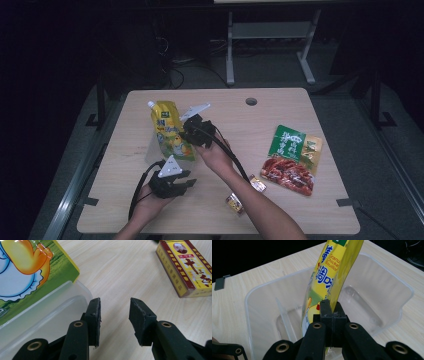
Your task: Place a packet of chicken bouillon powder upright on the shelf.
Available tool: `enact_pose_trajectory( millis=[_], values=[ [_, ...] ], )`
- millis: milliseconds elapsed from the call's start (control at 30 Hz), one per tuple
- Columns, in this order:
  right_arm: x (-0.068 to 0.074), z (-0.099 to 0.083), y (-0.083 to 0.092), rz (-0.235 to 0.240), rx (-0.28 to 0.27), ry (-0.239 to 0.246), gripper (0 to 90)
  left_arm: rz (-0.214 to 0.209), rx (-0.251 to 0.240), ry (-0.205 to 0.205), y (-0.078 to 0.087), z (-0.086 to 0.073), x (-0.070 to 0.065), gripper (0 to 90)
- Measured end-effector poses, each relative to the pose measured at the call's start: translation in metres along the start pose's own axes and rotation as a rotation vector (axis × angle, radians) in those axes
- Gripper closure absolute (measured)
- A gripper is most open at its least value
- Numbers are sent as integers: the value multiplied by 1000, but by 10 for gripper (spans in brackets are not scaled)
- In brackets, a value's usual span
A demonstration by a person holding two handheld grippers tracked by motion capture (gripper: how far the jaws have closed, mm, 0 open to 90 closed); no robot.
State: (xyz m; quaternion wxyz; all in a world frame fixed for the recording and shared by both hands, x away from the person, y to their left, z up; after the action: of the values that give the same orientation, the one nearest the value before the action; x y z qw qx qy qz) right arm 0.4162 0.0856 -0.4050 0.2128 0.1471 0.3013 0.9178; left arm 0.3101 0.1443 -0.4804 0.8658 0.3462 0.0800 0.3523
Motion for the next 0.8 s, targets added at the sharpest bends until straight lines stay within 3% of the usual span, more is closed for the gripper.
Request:
enact_pose_trajectory(
  millis=[233, 467, 633, 800],
  values=[
    [-11, 7, -5, 3, 4, -40, 900, 18, -10, 13, -8, 4, 11, 606],
    [-10, 5, -6, 4, -18, -70, 891, 14, -11, 7, -10, 3, 11, 612],
    [-5, -1, -7, 39, 33, -69, 847, 13, -14, 5, -11, 3, 12, 617],
    [-2, -2, -7, 32, 26, -57, 872, 11, -10, 0, -13, 3, 12, 617]
  ],
)
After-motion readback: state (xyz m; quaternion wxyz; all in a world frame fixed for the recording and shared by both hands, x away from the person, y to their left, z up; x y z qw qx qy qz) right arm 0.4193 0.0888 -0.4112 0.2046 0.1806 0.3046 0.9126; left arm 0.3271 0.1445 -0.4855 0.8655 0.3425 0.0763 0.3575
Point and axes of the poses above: each handheld gripper's, and its own axes: y roughly backward along the jaws, z roughly out of its top, x roughly to its left, the point moved 7 cm from there along -y, roughly forward along the jaws, and after that the axes turned 8 degrees about z, right-handed, at the moved point
